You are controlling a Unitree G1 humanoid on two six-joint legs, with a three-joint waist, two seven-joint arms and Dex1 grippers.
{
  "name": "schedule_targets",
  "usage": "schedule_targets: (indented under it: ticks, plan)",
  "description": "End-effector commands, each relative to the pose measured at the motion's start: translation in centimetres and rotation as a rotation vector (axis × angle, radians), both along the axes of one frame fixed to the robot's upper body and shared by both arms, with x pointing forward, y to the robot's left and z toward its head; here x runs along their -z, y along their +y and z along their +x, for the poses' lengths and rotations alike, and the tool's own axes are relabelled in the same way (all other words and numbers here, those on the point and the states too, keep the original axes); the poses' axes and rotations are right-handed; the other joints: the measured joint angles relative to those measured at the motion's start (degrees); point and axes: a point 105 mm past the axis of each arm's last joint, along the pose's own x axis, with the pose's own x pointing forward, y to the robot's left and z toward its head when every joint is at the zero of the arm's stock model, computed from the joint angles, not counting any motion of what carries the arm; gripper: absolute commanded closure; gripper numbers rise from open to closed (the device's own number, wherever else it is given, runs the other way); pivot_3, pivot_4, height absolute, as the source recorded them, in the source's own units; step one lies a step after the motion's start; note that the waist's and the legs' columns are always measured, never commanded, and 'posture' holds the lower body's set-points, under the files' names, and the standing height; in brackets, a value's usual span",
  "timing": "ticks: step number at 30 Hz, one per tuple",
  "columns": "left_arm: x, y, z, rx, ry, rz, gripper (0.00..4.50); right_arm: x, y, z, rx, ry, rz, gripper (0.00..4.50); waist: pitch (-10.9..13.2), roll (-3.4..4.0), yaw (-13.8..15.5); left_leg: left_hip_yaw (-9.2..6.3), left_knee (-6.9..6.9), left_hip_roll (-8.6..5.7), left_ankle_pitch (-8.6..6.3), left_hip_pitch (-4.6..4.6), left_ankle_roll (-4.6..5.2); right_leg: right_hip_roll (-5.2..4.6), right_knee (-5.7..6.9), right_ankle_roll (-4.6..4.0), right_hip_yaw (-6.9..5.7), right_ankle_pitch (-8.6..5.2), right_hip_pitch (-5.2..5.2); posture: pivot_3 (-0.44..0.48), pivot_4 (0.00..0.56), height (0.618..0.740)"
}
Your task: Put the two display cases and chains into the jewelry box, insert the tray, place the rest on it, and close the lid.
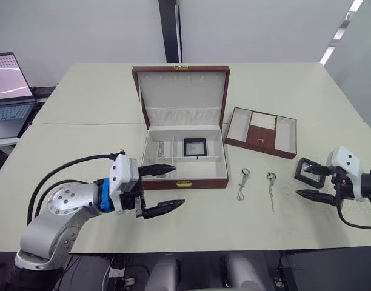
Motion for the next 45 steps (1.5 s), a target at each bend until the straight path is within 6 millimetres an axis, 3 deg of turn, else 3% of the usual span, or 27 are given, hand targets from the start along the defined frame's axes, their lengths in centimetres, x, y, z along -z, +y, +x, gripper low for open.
schedule_targets:
  ticks: [1,10,13,18,27,35,37,42,45]
  plan:
    - [-0.7,-1.0,-0.4,0.071,-0.098,-0.031,0.04,-0.1,-0.8,0.9,0.008,-0.056,-0.043,0.0,0.0,0.0,0.0,0.0,0.01,-0.01,0.0,0.0,0.0,0.0,0.0,0.0,0.01,0.0,0.01,0.0,0.15,0.74]
    - [0.3,-1.4,-0.7,0.096,-0.103,-0.04,0.04,0.8,-1.8,1.1,0.025,-0.043,-0.079,0.0,0.0,0.01,0.0,-0.01,0.02,0.0,0.0,0.01,0.0,0.0,0.02,0.0,0.0,0.0,0.01,0.0,0.15,0.74]
    - [0.4,-1.4,-0.7,0.094,-0.103,-0.043,0.0,1.0,-2.0,1.2,0.033,-0.046,-0.083,0.53,0.0,0.01,0.0,-0.01,0.03,-0.01,0.0,0.0,0.0,0.0,0.03,0.0,0.01,0.0,0.01,0.0,0.15,0.74]
    - [0.9,-1.4,-0.7,0.091,-0.099,-0.048,0.0,1.2,-2.5,1.6,0.05,-0.059,-0.103,2.22,0.0,0.01,-0.1,-0.02,0.02,0.0,0.0,0.02,0.0,0.0,0.04,0.0,0.0,0.0,0.01,0.0,0.15,0.74]
    - [1.1,-1.3,-0.7,0.083,-0.095,-0.055,0.0,1.2,-2.5,1.7,0.054,-0.069,-0.102,4.46,0.0,0.01,0.0,-0.02,0.02,0.0,0.0,0.02,0.0,0.0,0.05,0.0,0.0,0.0,0.01,0.0,0.15,0.74]
    - [1.2,-1.3,-0.6,0.076,-0.098,-0.062,0.0,0.0,-2.0,1.6,0.033,-0.09,-0.081,4.49,0.0,0.02,-0.1,-0.01,0.02,0.0,0.0,0.02,0.0,0.0,0.05,0.0,0.01,0.0,0.01,0.0,0.15,0.74]
    - [1.1,-1.1,-0.5,0.06,-0.101,-0.063,0.0,-2.0,-0.6,1.4,-0.011,-0.107,-0.025,4.49,0.0,0.05,-0.1,-0.01,0.02,0.0,0.0,0.02,0.0,0.0,0.05,0.0,0.01,0.0,0.01,0.0,0.15,0.74]
    - [0.9,-0.6,-0.1,0.005,-0.11,-0.074,0.0,-4.4,2.4,0.2,-0.11,-0.074,0.037,4.49,0.0,0.11,0.0,-0.03,0.02,0.01,0.0,0.01,0.0,0.0,0.06,0.0,0.01,0.0,0.0,0.0,0.15,0.74]
    - [0.7,0.0,0.2,-0.06,-0.102,-0.098,0.0,-6.3,5.5,-0.9,-0.215,-0.056,0.103,4.49,0.0,0.11,0.0,-0.04,0.03,0.01,0.0,0.01,0.01,0.0,0.05,0.0,0.0,0.0,0.01,0.0,0.15,0.74]
